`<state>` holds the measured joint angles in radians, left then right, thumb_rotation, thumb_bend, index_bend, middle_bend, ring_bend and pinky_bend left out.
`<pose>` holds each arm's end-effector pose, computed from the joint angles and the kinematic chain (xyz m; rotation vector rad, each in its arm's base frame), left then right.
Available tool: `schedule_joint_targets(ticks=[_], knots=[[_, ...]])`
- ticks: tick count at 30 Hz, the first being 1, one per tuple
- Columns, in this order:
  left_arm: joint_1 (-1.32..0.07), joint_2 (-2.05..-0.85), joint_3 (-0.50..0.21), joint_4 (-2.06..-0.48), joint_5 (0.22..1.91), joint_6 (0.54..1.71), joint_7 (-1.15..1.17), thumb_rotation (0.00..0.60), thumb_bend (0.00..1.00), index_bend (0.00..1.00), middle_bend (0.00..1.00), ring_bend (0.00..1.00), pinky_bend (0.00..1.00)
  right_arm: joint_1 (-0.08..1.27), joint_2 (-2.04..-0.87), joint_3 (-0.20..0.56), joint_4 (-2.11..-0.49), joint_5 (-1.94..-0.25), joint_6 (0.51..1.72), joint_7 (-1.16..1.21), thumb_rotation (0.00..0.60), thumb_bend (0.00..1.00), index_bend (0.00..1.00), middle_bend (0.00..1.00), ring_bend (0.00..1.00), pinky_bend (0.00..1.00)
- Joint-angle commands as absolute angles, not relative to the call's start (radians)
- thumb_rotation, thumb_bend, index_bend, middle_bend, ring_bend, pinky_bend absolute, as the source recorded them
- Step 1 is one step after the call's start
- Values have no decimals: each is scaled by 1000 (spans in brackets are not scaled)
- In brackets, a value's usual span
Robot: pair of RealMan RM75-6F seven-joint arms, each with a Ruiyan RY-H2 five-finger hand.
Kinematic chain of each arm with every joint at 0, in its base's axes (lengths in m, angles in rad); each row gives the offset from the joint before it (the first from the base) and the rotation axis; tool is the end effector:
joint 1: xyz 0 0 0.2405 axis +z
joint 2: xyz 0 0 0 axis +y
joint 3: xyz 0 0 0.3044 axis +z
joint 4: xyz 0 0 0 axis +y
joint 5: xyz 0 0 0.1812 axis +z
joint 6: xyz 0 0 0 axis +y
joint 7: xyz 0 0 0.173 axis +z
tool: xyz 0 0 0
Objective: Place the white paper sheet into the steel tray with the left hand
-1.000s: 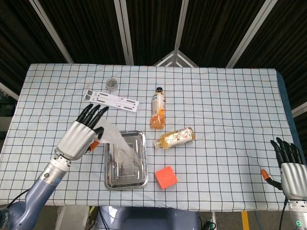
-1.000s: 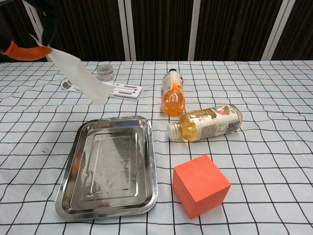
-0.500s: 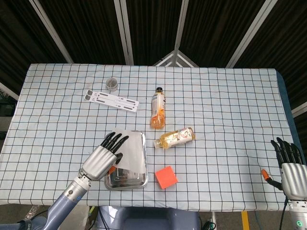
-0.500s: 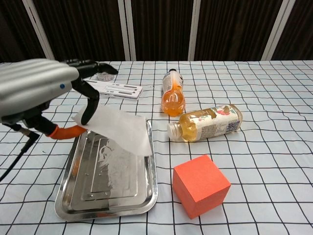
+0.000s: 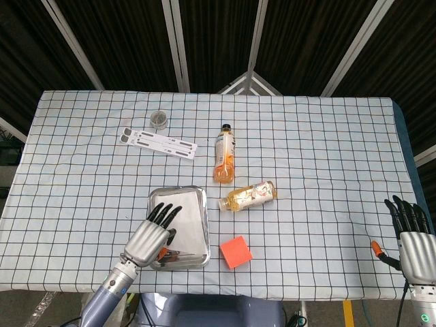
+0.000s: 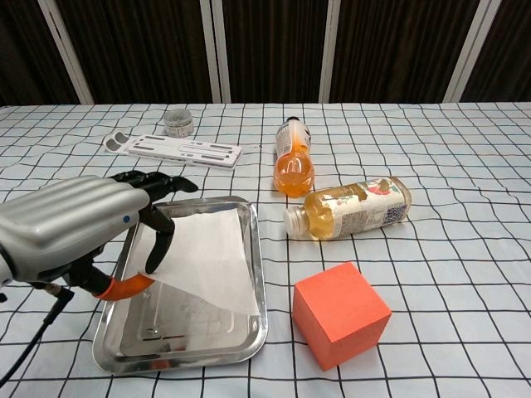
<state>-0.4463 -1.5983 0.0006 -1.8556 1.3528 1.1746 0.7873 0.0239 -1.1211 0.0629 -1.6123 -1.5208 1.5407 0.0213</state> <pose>-0.1682 0.2531 -0.0145 -1.9946 -0.7904 -0.9190 -0.3467 -0.1924 0.2153 1.3215 -0.8979 0.9336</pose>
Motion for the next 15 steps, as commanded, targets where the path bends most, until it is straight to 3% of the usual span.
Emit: schedule_joint_targets(ticks=[1,15], knots=[[-446,-1615,6,-1854,1347,1171,781,600,441,582,25,0,0,24,-1121,63,-1613,-1520,1540,21,600,324,0,0,0,0],[-443,-1564,40,-1895,1337,1176,814,600,427,355,0,0,0,23,-1119,63,-1612,-1523,1543,27,600,326,0,0,0,0]])
